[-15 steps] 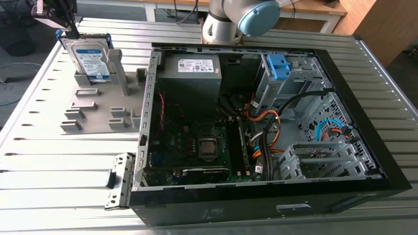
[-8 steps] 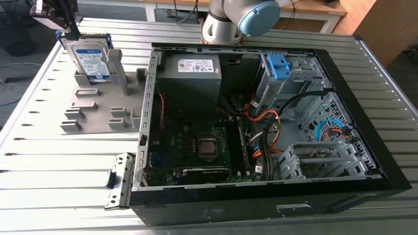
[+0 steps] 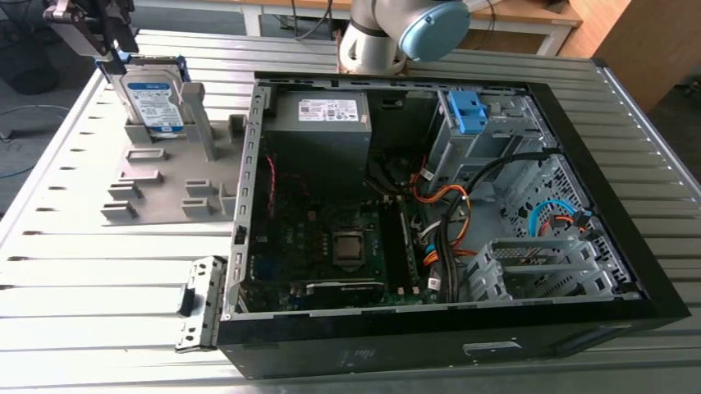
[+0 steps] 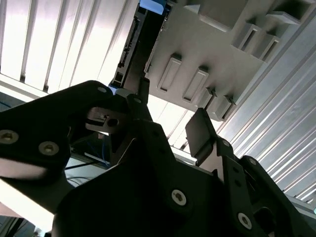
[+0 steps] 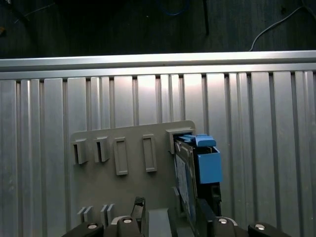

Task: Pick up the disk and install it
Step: 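Pick up the disk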

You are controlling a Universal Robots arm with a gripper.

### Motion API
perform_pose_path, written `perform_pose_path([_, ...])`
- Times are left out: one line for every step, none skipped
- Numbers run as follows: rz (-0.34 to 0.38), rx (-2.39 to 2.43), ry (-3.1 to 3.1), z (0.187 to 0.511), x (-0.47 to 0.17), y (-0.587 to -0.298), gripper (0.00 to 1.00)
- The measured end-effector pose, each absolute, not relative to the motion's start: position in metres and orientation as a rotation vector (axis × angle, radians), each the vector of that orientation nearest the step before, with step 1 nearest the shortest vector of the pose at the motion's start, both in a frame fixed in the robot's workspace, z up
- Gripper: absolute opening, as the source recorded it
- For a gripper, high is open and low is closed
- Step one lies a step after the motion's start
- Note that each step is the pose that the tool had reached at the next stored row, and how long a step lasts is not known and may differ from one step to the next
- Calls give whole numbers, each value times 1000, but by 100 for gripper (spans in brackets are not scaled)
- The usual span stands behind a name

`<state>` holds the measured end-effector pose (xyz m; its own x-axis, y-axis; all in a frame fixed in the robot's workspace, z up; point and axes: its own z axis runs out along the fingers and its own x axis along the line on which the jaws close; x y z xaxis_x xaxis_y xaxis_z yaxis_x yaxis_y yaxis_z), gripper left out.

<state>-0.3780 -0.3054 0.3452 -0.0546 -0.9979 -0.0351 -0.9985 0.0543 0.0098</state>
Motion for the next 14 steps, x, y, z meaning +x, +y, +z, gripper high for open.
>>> perform_pose_path([49, -2147, 2267, 345, -378, -305, 53])
perform_pose_path([49, -2147, 2267, 345, -378, -305, 59])
perform_pose_path([49, -2147, 2267, 345, -378, -305, 59])
perform_pose_path([49, -2147, 2267, 345, -378, -305, 59])
perform_pose_path([49, -2147, 2267, 345, -378, -305, 59])
perform_pose_path([49, -2147, 2267, 345, -378, -305, 59])
perform_pose_path([49, -2147, 2267, 345, -378, -305, 59])
perform_pose_path([49, -2147, 2267, 345, -378, -305, 59])
perform_pose_path([49, -2147, 2267, 345, -378, -305, 59])
perform_pose_path([49, -2147, 2267, 345, -378, -305, 59])
perform_pose_path([49, -2147, 2267, 345, -378, -305, 59])
perform_pose_path([49, -2147, 2267, 345, -379, -305, 59])
perform_pose_path([49, -2147, 2267, 345, -379, -305, 59])
perform_pose_path([49, -2147, 2267, 345, -379, -305, 59])
